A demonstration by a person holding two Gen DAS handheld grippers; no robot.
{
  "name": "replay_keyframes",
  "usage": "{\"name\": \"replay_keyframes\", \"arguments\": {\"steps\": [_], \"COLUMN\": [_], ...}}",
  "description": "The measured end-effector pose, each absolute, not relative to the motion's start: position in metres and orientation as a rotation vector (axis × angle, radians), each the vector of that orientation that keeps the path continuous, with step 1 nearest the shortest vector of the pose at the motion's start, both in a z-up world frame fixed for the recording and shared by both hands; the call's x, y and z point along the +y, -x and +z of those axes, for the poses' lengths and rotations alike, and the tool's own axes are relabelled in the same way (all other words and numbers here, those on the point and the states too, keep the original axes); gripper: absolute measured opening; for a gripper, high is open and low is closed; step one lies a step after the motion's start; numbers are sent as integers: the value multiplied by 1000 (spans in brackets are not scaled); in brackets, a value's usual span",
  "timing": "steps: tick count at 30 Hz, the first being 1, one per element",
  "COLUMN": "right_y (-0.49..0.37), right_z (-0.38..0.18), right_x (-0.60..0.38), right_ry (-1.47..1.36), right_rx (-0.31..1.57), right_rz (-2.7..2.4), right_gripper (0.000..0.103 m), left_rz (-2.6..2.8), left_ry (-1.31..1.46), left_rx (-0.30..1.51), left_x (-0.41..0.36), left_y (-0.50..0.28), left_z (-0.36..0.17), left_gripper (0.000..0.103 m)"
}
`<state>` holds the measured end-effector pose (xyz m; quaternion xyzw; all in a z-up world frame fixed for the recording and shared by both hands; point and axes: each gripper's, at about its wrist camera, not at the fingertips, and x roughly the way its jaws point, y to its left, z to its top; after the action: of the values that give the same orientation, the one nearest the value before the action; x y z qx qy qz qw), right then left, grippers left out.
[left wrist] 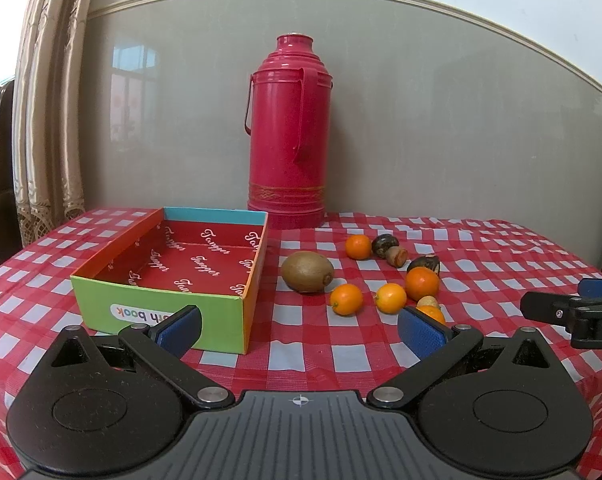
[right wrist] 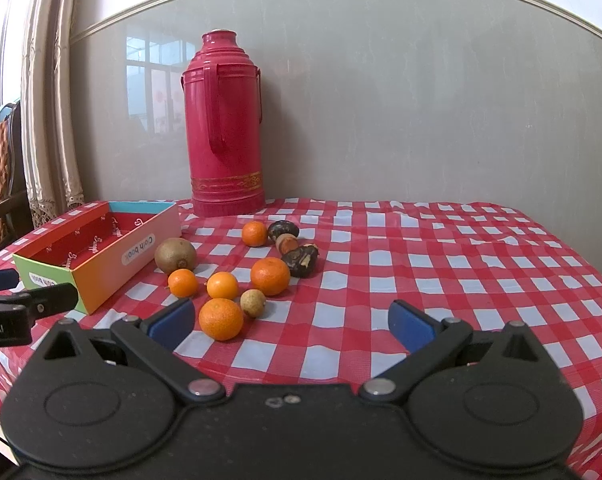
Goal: Organize fruits
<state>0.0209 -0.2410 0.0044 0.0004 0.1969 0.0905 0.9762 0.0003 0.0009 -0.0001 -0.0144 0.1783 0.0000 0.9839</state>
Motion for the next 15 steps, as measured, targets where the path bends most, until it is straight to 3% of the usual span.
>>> {"name": "replay_keyframes", "arguments": {"steps": [15], "right_y": [-21], "right_z": [5], "right_x": [-241], "right_ry": [-1], "right_rx": [397], "right_rz": [182], "right_gripper": [97], "left_rz": [2], "left_ry": [26], "left_rx": [355], "left_x": [0], "left_y": [0], "left_z": [1], "left_gripper": [103]}}
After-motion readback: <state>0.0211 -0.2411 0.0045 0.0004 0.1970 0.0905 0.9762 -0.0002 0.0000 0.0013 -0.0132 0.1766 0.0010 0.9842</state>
